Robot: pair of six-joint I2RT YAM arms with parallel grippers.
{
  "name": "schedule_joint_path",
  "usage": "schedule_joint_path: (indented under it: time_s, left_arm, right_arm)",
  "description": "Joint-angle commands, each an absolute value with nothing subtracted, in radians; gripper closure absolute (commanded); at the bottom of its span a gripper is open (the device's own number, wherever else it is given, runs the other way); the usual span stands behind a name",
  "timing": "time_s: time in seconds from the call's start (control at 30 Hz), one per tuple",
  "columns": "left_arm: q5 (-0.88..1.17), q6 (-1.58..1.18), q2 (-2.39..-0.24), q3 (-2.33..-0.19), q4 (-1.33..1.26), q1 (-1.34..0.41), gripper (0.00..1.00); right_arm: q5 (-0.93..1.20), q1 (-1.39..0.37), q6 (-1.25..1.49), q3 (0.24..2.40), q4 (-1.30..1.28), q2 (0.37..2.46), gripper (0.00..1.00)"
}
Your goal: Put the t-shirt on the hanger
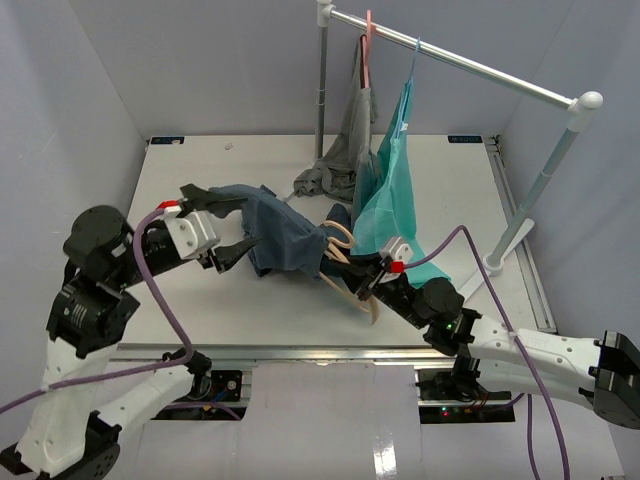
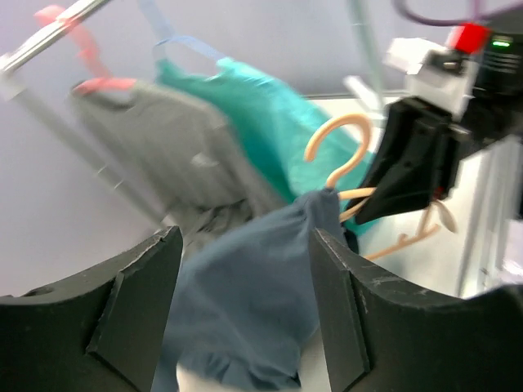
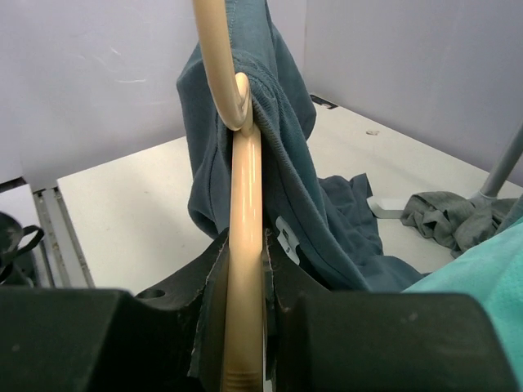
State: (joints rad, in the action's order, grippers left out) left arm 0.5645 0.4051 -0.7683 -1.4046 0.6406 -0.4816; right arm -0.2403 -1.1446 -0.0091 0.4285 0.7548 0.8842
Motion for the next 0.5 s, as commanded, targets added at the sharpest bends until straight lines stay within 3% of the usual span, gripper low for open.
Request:
schedule_joint_path:
  time_s: [0.0, 0.2, 0.37, 0.47]
  left_arm:
    - [0.854, 0.644, -0.955, -1.562, 0.831, -0.482, 0.28]
    - [0.927, 0.728, -1.084, -1.618, 0.94, -0.487, 0.28]
    - [0.926, 0.773, -1.109, -1.614, 1.012, -0.511, 0.32]
    - [0.966, 0.778, -1.099, -1.581, 1.015, -0.541, 0.29]
  right_arm:
    - [-0.127, -1.144, -0.008, 0.41, 0.815, 0.8, 0.92]
    - [-0.07, -1.144, -0.009, 0.389, 0.769, 0.76, 0.92]
    - [-0.083, -1.143, -0.011, 0.377, 0.761, 0.758, 0.92]
    - [-0.074, -1.144, -0.009, 0.377, 0.759, 0.763, 0.92]
